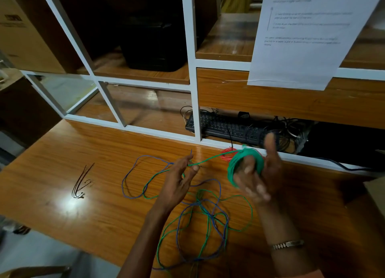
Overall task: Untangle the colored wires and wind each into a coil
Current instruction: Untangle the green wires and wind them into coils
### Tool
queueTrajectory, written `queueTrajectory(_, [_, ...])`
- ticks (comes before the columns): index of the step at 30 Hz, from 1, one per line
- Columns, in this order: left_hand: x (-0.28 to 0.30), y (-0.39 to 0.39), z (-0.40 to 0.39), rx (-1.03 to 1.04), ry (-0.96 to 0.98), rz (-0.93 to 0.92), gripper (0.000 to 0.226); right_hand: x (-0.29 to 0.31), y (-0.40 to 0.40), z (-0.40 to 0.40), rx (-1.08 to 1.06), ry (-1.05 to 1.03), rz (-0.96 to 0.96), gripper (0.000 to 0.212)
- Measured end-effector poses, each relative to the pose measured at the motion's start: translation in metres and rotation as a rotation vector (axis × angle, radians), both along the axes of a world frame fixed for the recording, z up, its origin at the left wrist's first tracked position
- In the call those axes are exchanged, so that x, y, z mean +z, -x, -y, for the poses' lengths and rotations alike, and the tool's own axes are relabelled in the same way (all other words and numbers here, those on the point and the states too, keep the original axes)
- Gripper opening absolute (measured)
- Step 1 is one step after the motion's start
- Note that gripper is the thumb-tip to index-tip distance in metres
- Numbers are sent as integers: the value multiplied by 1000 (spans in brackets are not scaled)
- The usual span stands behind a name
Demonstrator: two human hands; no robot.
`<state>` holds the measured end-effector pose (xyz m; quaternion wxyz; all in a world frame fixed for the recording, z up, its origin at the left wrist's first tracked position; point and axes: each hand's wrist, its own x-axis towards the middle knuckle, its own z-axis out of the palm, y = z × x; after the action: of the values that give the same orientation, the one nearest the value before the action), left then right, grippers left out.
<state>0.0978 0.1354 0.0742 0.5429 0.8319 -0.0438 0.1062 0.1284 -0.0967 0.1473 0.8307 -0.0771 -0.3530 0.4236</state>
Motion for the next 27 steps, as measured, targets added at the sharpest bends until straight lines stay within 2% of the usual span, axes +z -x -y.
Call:
queueTrajectory(2, [-5,3,2,-29,-15,-11,43,0,-6,9,-228,-163,-164,98])
queueTrajectory(4, [-5,6,4,-57,-29,-17,30,4,-8,18,-514,-155,-350,89])
queueTrajectory(6, [-2,8,7,-105,-44,-17,20,3,-12,21,-820,57,-457,94])
queueTrajectory(7, [1,9,10,-149,-51,-5,21,2,-15,18,-968,236,-454,96])
queueTrajectory(9, [9,7,15,-212,-64,36,26,-7,-20,5,-1128,695,-323,97])
queueTrajectory(11, [22,3,19,-218,-76,93,22,-15,-20,-12,-1058,1147,-142,107])
queueTrajectory(12, [27,1,20,-210,-84,131,20,-19,-16,-18,-942,1292,-93,112])
queueTrajectory(13, [31,-3,21,-204,-92,163,16,-21,-10,-22,-811,1383,-49,109])
queueTrajectory(15, [38,-8,18,-205,-106,179,7,-13,6,-30,-547,1438,102,103])
queueTrajectory(18, [39,-13,7,-163,-88,127,27,-5,17,-33,-250,1329,248,129])
queueTrajectory(20, [38,-13,-1,-91,-70,94,39,-3,15,-28,-60,1148,240,129])
queueTrajectory(22, [34,-13,-7,-43,-35,66,37,3,15,-22,109,879,216,124])
queueTrajectory(24, [26,-13,-10,-16,-17,35,33,2,14,-16,171,583,190,121])
queueTrajectory(27, [13,-11,-12,-1,-7,28,44,6,7,-6,105,140,98,125])
